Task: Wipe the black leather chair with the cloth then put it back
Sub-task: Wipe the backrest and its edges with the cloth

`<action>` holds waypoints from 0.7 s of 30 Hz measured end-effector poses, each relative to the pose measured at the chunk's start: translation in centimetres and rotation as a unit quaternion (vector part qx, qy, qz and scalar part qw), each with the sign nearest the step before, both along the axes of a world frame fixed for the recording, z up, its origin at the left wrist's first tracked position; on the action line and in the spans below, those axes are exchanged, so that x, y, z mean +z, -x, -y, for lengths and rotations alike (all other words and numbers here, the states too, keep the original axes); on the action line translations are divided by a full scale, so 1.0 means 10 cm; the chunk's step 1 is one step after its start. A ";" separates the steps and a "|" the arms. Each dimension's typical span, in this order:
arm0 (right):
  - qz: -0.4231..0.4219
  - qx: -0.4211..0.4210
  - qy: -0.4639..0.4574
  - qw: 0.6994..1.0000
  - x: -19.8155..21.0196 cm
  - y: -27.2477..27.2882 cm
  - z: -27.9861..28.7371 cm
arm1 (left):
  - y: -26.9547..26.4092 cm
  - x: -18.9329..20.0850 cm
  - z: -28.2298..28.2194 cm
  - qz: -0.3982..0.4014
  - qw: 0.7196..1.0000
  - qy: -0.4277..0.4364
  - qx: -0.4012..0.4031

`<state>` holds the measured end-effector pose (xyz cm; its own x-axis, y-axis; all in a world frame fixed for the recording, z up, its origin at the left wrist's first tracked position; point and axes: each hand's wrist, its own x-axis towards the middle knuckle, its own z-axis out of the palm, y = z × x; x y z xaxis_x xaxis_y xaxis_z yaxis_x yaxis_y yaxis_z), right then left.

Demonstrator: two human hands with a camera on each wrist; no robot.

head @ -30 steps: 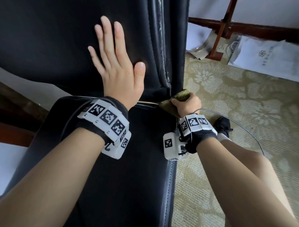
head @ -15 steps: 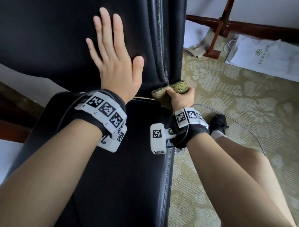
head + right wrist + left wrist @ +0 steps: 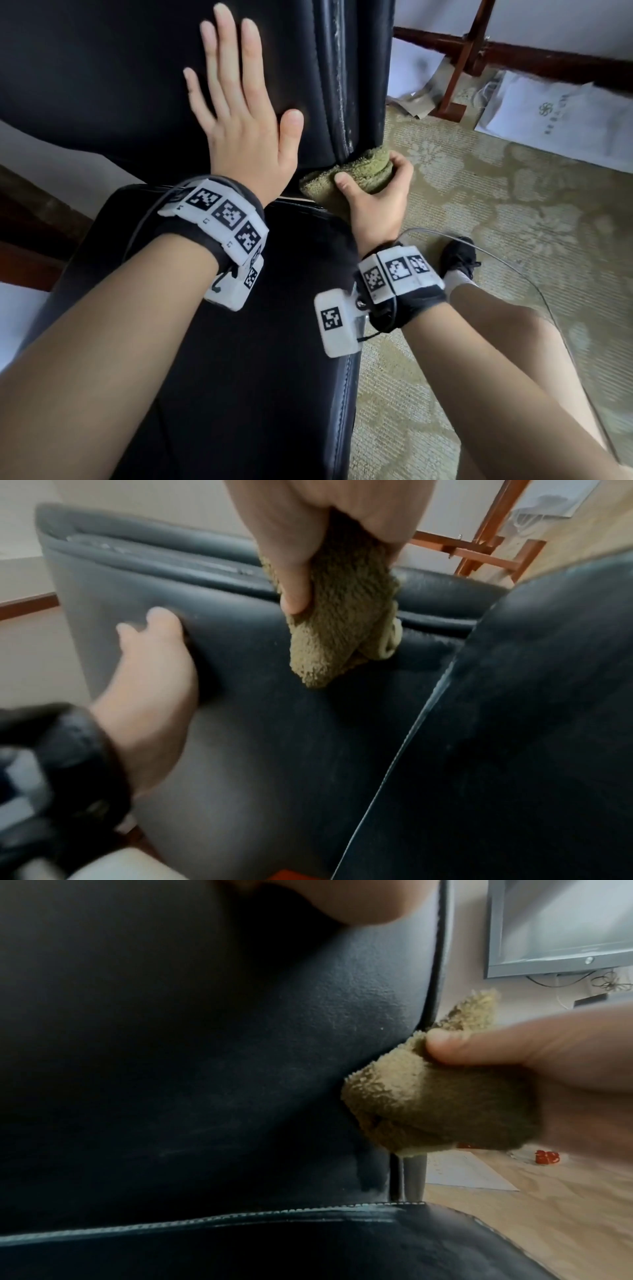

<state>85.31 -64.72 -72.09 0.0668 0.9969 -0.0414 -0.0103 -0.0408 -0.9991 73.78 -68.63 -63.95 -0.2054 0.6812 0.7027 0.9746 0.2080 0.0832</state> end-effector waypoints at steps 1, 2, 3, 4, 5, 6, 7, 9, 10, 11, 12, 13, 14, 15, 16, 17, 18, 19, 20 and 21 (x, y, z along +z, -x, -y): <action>-0.009 -0.009 -0.007 1.000 0.02 0.06 0.01 | 0.00 0.00 0.00 0.000 1.000 0.002 0.003; -0.016 -0.024 -0.007 1.000 0.03 0.12 0.02 | 0.00 0.00 -0.01 0.000 1.000 0.003 0.005; -0.022 -0.039 0.000 0.999 0.04 0.18 0.02 | 0.00 0.01 -0.01 0.001 1.000 0.006 0.008; -0.033 -0.056 0.012 0.998 0.02 0.23 0.02 | -0.01 0.01 -0.01 0.002 1.000 0.009 0.010; -0.045 -0.073 0.032 0.996 0.01 0.28 0.00 | -0.01 0.00 -0.01 0.003 1.000 0.013 0.012; -0.058 -0.086 0.063 0.993 0.00 0.33 -0.02 | -0.02 0.00 -0.02 0.004 1.000 0.017 0.014; -0.061 -0.096 0.103 0.988 0.00 0.36 -0.03 | -0.03 0.01 -0.02 0.005 1.000 0.020 0.017; -0.045 -0.108 0.161 0.980 -0.01 0.38 -0.06 | -0.04 0.02 -0.01 0.006 0.999 0.022 0.024; -0.036 -0.108 0.173 0.978 -0.03 0.37 -0.07 | -0.04 0.03 -0.01 0.006 0.999 0.022 0.025; -0.031 -0.106 0.185 0.977 -0.05 0.34 -0.08 | -0.04 0.03 -0.01 0.005 0.999 0.022 0.026; -0.031 -0.108 0.202 0.973 -0.09 0.29 -0.09 | -0.04 0.04 -0.01 0.003 0.999 0.023 0.026; -0.035 -0.111 0.225 0.967 -0.12 0.22 -0.11 | -0.05 0.04 -0.01 0.001 0.999 0.023 0.026; -0.041 -0.114 0.245 0.962 -0.17 0.15 -0.12 | -0.05 0.04 -0.01 0.000 0.999 0.024 0.027; -0.046 -0.107 0.256 0.960 -0.20 0.09 -0.12 | -0.06 0.04 -0.01 -0.002 0.999 0.024 0.030; -0.054 -0.091 0.257 0.961 -0.24 0.05 -0.12 | -0.06 0.04 -0.01 -0.004 0.999 0.024 0.033; -0.065 -0.073 0.248 0.964 -0.25 0.02 -0.09 | -0.06 0.05 0.00 -0.005 0.999 0.025 0.036; -0.082 -0.061 0.233 0.967 -0.25 0.01 -0.06 | -0.06 0.05 0.00 -0.005 0.999 0.026 0.036; -0.102 -0.055 0.213 0.970 -0.23 0.01 -0.02 | -0.06 0.05 0.00 -0.005 0.999 0.026 0.035; -0.122 -0.052 0.188 0.973 -0.22 0.03 0.01 | -0.06 0.05 0.01 -0.005 0.999 0.027 0.034; -0.136 -0.054 0.156 0.977 -0.19 0.06 0.03 | -0.06 0.05 0.01 -0.005 0.999 0.028 0.033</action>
